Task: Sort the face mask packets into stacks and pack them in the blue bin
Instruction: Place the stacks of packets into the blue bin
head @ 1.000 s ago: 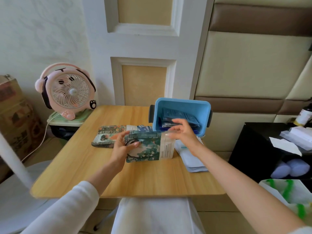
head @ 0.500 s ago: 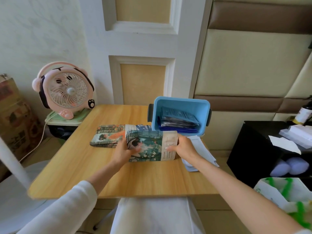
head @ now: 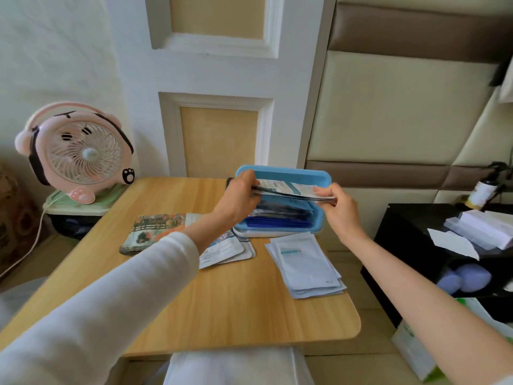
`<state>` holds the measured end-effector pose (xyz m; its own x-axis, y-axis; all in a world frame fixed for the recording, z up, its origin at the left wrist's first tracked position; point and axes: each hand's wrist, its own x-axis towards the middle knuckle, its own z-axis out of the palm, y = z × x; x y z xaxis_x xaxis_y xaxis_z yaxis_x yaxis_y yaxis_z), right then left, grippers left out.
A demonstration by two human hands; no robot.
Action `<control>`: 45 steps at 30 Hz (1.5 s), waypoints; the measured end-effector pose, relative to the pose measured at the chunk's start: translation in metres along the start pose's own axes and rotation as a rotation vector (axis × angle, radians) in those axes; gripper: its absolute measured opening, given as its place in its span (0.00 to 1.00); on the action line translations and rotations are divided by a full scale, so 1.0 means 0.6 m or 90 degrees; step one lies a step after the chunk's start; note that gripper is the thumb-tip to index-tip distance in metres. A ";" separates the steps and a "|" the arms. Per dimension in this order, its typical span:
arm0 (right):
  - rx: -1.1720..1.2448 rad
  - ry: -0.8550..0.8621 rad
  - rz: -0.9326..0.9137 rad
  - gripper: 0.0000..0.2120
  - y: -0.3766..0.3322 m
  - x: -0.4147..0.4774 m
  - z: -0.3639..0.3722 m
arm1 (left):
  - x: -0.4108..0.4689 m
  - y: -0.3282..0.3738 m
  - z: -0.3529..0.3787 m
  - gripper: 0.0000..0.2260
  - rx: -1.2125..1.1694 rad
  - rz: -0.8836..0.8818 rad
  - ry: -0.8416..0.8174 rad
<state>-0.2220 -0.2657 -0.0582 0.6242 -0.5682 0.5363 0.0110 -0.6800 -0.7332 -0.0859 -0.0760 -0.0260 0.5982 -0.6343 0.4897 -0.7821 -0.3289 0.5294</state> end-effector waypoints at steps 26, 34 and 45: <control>-0.203 -0.140 -0.286 0.15 0.025 0.005 0.118 | -0.037 -0.124 0.051 0.07 0.207 0.190 -0.034; 0.117 -0.303 0.381 0.07 -0.050 -0.057 0.233 | -0.139 -0.162 0.041 0.63 0.392 -0.083 -0.339; 0.462 -0.207 0.691 0.14 -0.076 -0.076 0.255 | -0.164 -0.154 0.044 0.20 0.474 0.047 -0.250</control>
<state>-0.1318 -0.1377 -0.1131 0.7355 -0.4553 -0.5017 -0.2591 0.4953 -0.8292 -0.0773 -0.0019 -0.1415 0.5442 -0.8243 0.1561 -0.8104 -0.5646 -0.1565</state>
